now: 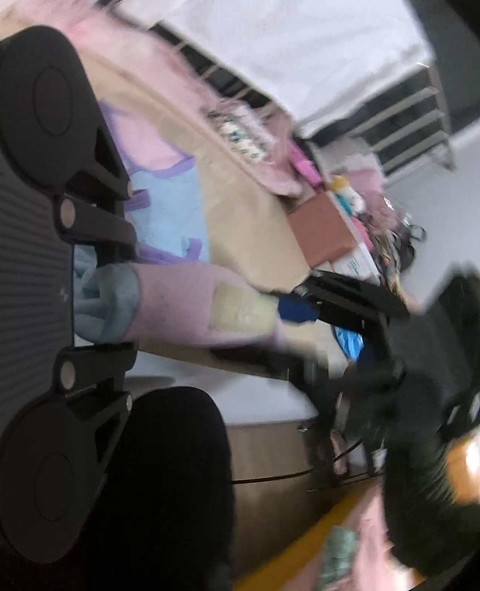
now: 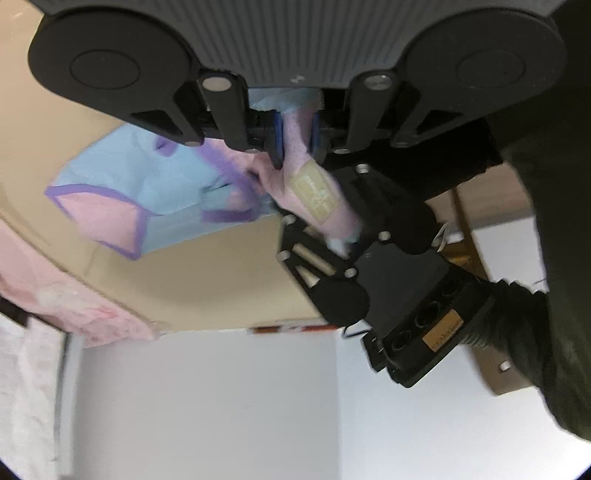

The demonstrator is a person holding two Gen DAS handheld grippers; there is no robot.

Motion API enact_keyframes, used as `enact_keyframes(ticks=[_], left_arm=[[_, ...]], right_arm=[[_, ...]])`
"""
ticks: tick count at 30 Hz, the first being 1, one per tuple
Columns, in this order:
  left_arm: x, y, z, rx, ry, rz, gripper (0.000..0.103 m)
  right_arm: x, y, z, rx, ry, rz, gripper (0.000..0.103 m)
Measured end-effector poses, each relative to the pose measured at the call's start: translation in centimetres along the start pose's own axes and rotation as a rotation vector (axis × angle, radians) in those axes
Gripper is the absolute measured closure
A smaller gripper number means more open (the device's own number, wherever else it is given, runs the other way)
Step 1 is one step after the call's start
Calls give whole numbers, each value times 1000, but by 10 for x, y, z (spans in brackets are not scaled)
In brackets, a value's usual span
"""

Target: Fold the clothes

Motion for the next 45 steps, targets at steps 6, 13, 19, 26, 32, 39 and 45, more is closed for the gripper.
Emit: enact_keyframes(ticks=[6, 13, 19, 26, 32, 39, 45], left_arm=[[3, -3, 47, 255, -135, -5, 91], [12, -5, 54, 317, -234, 4, 91], [24, -16, 74, 513, -387, -44, 88], [22, -37, 135, 916, -387, -201, 84], [10, -63, 158, 1172, -264, -188, 58], [0, -76, 158, 1286, -274, -208, 52], [14, -66, 148, 1142, -306, -374, 93]], right_arm=[[7, -36, 37, 143, -177, -106, 18], [-35, -58, 70, 516, -354, -173, 32], [-32, -32, 15, 124, -27, -98, 86], [-33, -21, -71, -497, 218, -97, 89], [-48, -49, -96, -717, 122, -63, 87], [-42, -45, -89, -747, 81, -90, 56], [-47, -52, -102, -890, 79, -143, 56]])
Point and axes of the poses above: each gripper's, at about its wrist camera, not at the fingertips, and x roughly against the way its jaws point, z to its left, y to its top, the point moved 1 cm from there along -x, roughly the way its jaws point, and after that the axes turned 6 degrees about -y, right-handed, at the moved point
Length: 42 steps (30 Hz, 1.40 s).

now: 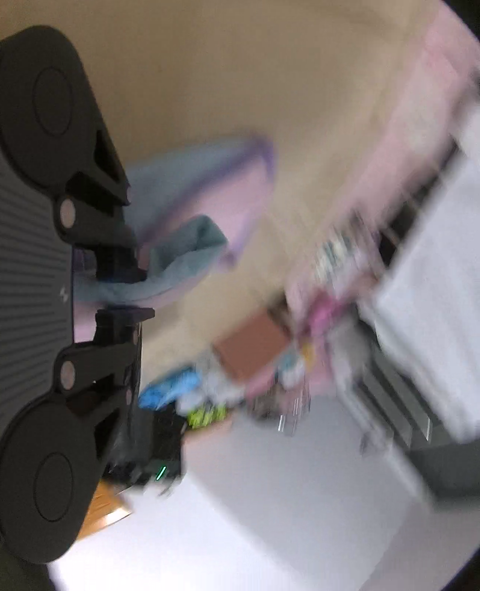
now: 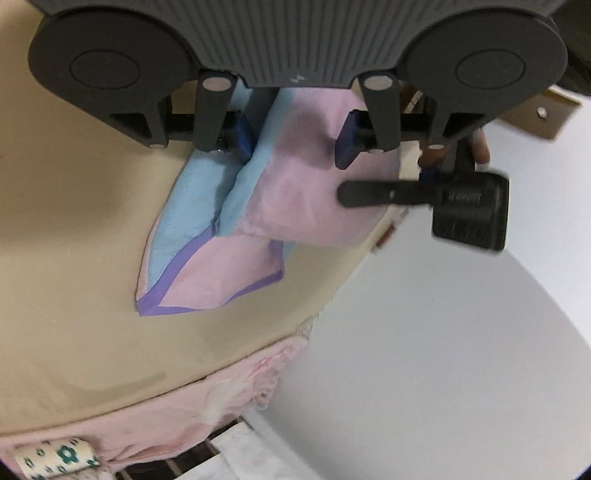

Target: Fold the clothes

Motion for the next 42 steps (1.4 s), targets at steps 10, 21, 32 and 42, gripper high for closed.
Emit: enact_keyframes(ticks=[10, 21, 32, 42], left_arm=[[7, -17, -15, -103, -200, -38, 93], [11, -11, 5, 20, -32, 5, 87], [12, -19, -36, -155, 277, 56, 54], [2, -45, -61, -240, 481, 61, 86]], right_arm=[[17, -8, 0, 54, 98, -116, 27], [31, -23, 14, -31, 160, -136, 91], [28, -33, 42, 97, -192, -155, 65], [7, -23, 26, -52, -223, -162, 88]])
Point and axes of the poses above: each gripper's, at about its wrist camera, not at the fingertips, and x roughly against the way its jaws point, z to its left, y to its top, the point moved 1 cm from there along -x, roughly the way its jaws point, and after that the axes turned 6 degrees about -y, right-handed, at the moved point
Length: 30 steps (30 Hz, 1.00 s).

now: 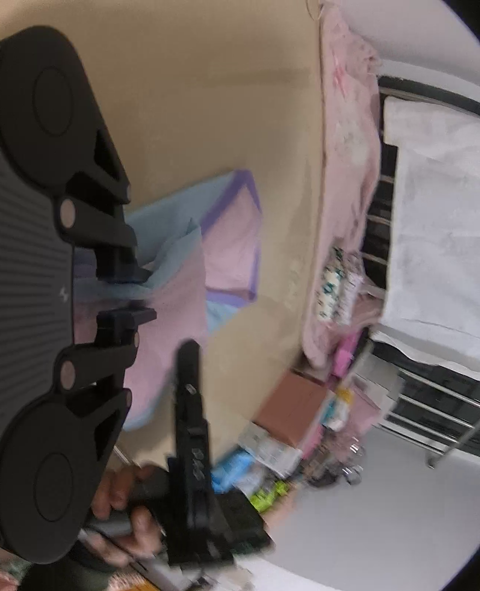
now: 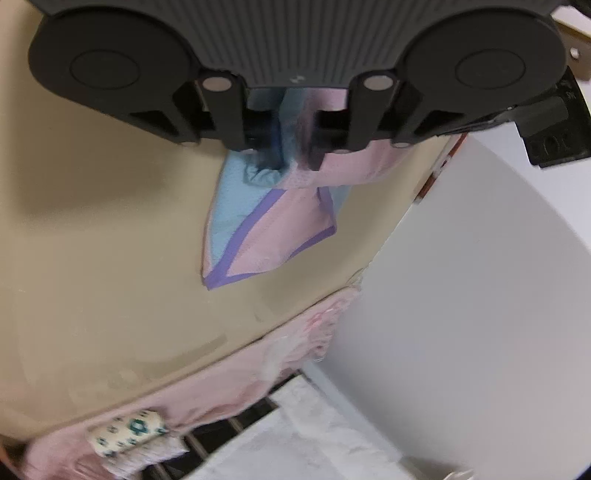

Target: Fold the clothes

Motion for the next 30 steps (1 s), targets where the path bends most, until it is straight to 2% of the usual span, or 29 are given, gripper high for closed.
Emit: enact_keyframes(ticks=[2, 3, 4, 5, 7, 9, 11, 12, 13, 14, 16, 18, 21, 22, 24, 26, 28, 30], left_arm=[[0, -3, 3, 2, 7, -9, 71], [0, -4, 5, 3, 12, -16, 65], [6, -2, 6, -1, 20, -30, 56], [12, -1, 8, -4, 28, -47, 53], [26, 4, 9, -10, 52, -110, 55], [31, 9, 2, -32, 27, -166, 59], [30, 13, -6, -56, -9, -214, 74], [20, 13, -9, -63, -10, -188, 78], [10, 13, -12, -73, -5, -156, 88], [-5, 10, -14, -93, 33, -93, 95], [-20, 1, -15, -134, 102, -41, 94], [-17, -5, -17, -158, 120, -66, 93], [-1, -7, -17, -135, 122, -142, 73], [7, -8, -18, -140, 92, -175, 65], [16, -15, -23, -188, 42, -177, 63], [7, -25, -27, -230, 62, -106, 66], [1, -29, -25, -219, 71, -97, 66], [0, -26, -25, -203, 74, -88, 66]], right_arm=[[2, 0, 8, 71, -58, -21, 86], [4, -1, 12, 115, -110, -45, 86], [7, -3, 17, 164, -160, -73, 85], [11, -5, 23, 215, -205, -102, 85], [19, -9, 35, 299, -263, -156, 85], [27, -9, 50, 349, -240, -192, 85], [24, -11, 66, 405, -207, -197, 85], [20, -14, 73, 435, -209, -197, 85], [12, -18, 78, 462, -227, -188, 85], [3, -22, 80, 481, -256, -168, 85], [-12, -32, 77, 513, -332, -129, 85], [-9, -37, 76, 532, -369, -144, 85], [7, -37, 80, 499, -387, -183, 85], [9, -40, 80, 494, -376, -182, 85], [12, -50, 78, 491, -345, -170, 85], [15, -60, 77, 487, -313, -158, 84], [17, -66, 75, 481, -299, -161, 69], [21, -65, 73, 465, -307, -185, 68]])
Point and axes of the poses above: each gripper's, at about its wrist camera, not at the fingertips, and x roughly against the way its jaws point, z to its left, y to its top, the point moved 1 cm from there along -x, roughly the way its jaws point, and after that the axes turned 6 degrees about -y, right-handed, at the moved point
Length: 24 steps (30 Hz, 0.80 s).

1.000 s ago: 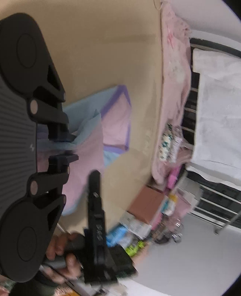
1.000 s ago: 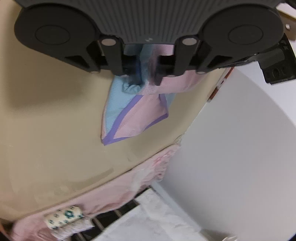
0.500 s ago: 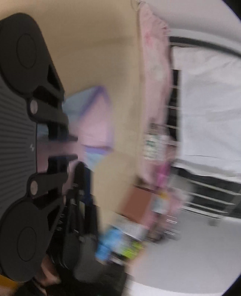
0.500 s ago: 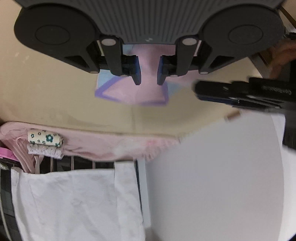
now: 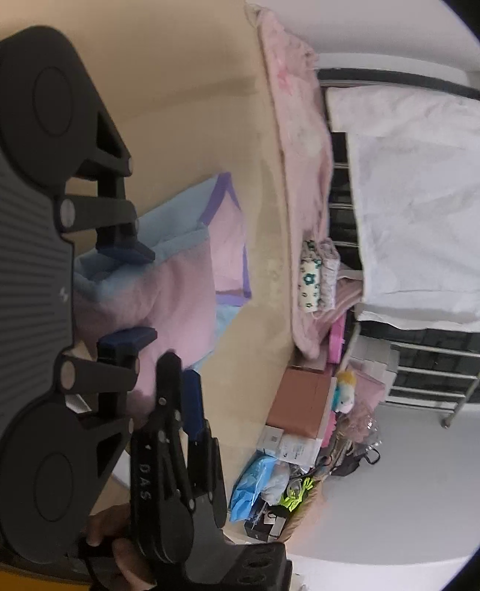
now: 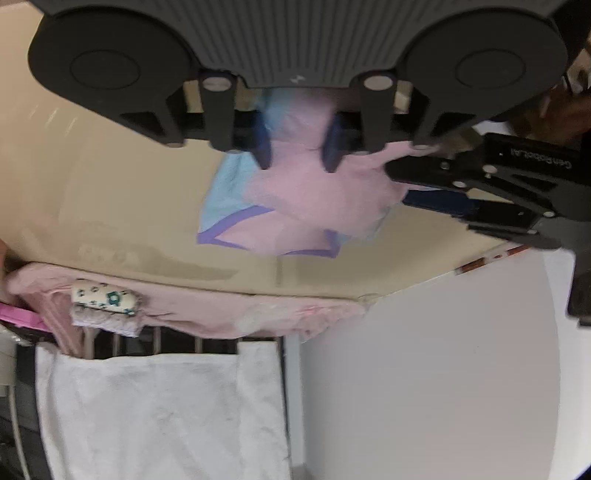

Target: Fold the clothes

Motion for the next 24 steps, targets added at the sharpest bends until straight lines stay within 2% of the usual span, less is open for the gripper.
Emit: enact_keyframes(ticks=[3, 6, 7, 10, 12, 14, 19, 20, 24], left_arm=[[2, 5, 0, 2, 11, 13, 66], [18, 5, -3, 17, 27, -74, 67], [26, 3, -5, 27, 24, -122, 66], [41, -9, -9, 43, 38, -178, 66], [43, -16, -5, 90, 51, -135, 69], [44, -20, 1, 149, 50, -94, 78], [56, -12, 2, 237, 52, -215, 78], [54, -12, 4, 256, 44, -215, 78], [39, -20, 14, 345, -42, -104, 78]], right_arm=[[14, 8, 1, -10, 23, -38, 68], [23, 7, 8, 52, 63, -43, 68], [20, 4, 11, 72, 58, -28, 68], [17, -1, 13, 52, 32, -19, 64], [18, -2, 13, 41, 20, -33, 61], [23, 0, 12, 38, 20, -69, 58], [24, 5, 12, 37, 38, -96, 57], [22, 5, 13, 40, 42, -97, 57], [16, 4, 16, 27, 63, -81, 57]])
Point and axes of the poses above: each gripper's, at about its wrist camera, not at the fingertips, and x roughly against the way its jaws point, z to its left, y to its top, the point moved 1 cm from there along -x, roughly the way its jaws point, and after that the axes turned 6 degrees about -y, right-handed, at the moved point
